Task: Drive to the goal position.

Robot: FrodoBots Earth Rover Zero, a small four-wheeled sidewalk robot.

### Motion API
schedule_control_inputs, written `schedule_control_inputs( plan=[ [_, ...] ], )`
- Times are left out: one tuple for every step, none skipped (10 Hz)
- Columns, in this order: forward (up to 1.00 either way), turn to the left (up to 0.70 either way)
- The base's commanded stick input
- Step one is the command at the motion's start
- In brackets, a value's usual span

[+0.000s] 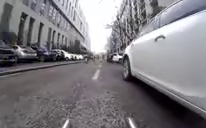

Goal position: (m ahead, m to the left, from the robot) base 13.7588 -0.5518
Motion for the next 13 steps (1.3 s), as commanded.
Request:
schedule_control_inputs(
  plan=[
    [0.7,0.0],
    [0.7,0.0],
    [0.7,0.0],
    [0.7,0.0],
    [0.7,0.0],
    [0.7,0.0],
    [0.7,0.0],
    [0.7,0.0],
    [0.7,0.0],
    [0.7,0.0],
    [0.7,-0.02],
    [0.7,-0.09],
    [0.7,-0.14]
  ],
)
